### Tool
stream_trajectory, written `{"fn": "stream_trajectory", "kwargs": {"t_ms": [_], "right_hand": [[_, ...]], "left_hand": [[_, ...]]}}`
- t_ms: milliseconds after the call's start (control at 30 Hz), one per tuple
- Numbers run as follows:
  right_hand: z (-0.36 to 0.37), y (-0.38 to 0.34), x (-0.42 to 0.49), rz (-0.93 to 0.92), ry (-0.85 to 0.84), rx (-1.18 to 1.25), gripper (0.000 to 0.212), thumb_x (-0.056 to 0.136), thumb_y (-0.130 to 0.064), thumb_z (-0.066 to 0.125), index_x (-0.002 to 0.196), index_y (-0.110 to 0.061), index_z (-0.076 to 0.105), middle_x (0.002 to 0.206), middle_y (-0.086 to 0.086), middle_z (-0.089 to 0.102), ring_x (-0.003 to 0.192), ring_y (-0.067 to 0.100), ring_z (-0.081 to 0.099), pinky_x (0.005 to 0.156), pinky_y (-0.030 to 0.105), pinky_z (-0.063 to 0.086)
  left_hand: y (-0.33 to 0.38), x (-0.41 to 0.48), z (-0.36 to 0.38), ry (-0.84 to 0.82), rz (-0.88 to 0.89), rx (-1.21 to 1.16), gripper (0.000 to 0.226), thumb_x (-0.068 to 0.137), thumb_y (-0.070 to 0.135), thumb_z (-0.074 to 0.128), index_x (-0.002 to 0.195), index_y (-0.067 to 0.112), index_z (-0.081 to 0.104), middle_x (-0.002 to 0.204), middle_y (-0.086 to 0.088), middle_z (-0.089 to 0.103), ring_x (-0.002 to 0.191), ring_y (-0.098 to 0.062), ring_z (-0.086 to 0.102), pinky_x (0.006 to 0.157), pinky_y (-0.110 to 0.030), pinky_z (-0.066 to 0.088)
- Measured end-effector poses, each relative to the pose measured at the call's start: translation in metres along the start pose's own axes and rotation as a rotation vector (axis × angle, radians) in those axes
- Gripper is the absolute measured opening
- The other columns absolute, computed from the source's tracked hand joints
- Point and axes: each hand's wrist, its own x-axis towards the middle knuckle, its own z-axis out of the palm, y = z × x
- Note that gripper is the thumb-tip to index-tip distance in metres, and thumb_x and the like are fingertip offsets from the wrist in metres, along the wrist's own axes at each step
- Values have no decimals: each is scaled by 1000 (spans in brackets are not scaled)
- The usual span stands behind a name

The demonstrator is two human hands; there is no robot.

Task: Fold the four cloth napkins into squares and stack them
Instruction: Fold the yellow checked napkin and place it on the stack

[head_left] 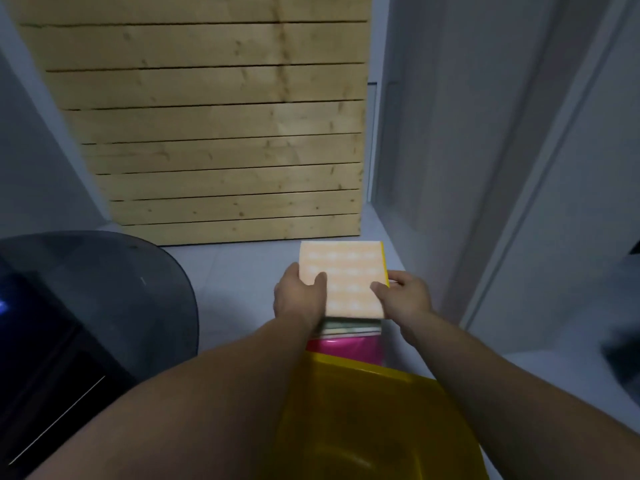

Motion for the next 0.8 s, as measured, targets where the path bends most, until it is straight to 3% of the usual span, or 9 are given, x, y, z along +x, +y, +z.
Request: {"fn": "stream_trajectory", "kwargs": {"t_ms": [67, 200, 367, 433, 500, 567, 667, 733, 800], "right_hand": [[7, 13, 13, -32, 1, -53, 19, 87, -12, 70, 106, -7, 70, 99, 10, 72, 92, 31, 68, 89, 47, 56], [17, 25, 30, -129, -27, -164, 18, 91, -16, 65, 101, -3, 71, 87, 9, 68, 82, 27, 62, 81, 37, 51], [21, 37, 36, -142, -73, -296, 16, 94, -21, 62, 88, -7, 64, 67, -2, 47, 70, 22, 46, 72, 32, 37], [24, 44, 38, -146, -69, -371, 27, 92, -33, 62, 95, -8, 70, 75, 4, 53, 74, 27, 50, 71, 35, 41], [25, 48, 39, -112, -73, -401, 35, 90, -42, 59, 106, -13, 70, 95, 13, 61, 87, 34, 57, 79, 41, 48], [25, 44, 36, -73, -113, -379, 35, 94, -39, 56, 107, -9, 68, 101, 14, 63, 95, 35, 59, 89, 44, 51], [25, 42, 35, -13, -122, -374, 26, 95, -32, 57, 85, -8, 62, 85, 11, 58, 87, 33, 57, 84, 41, 49], [25, 44, 38, 33, -80, -379, 35, 92, -30, 59, 64, -13, 47, 67, 8, 47, 75, 31, 50, 70, 36, 43], [24, 44, 39, 63, -53, -364, 39, 88, -28, 62, 58, -14, 40, 62, 8, 41, 68, 29, 47, 65, 34, 39]], "left_hand": [[-7, 6, 6, 29, 12, 68, 49, 85, 51, 56, 127, 25, 56, 122, -5, 65, 111, -32, 61, 99, -46, 50], [-21, 11, 14, 53, 5, 78, 64, 93, 45, 58, 148, 16, 41, 144, -6, 53, 131, -33, 50, 108, -41, 40], [-44, 13, 19, 55, 25, 101, 43, 94, 38, 59, 133, 19, 53, 107, 8, 55, 108, -24, 58, 87, -27, 39], [-50, 17, 20, 53, 24, 95, 42, 92, 41, 61, 128, 21, 54, 106, 9, 58, 103, -22, 59, 90, -30, 44], [-53, 20, 21, 39, 10, 88, 37, 90, 42, 61, 120, 21, 56, 105, 4, 65, 101, -26, 62, 90, -36, 50], [-52, 22, 21, 23, -20, 80, 32, 91, 40, 62, 114, 20, 55, 103, 0, 65, 96, -26, 62, 83, -34, 49], [-47, 26, 21, 23, -114, 69, 40, 91, 39, 62, 121, 15, 52, 108, -6, 65, 98, -28, 61, 81, -33, 47], [-45, 28, 22, 33, -159, 77, 52, 89, 40, 60, 131, 11, 48, 115, -9, 64, 103, -32, 60, 85, -36, 48], [-42, 28, 23, 46, -179, 83, 57, 87, 40, 60, 133, 10, 47, 116, -11, 64, 106, -34, 60, 89, -38, 49]]}}
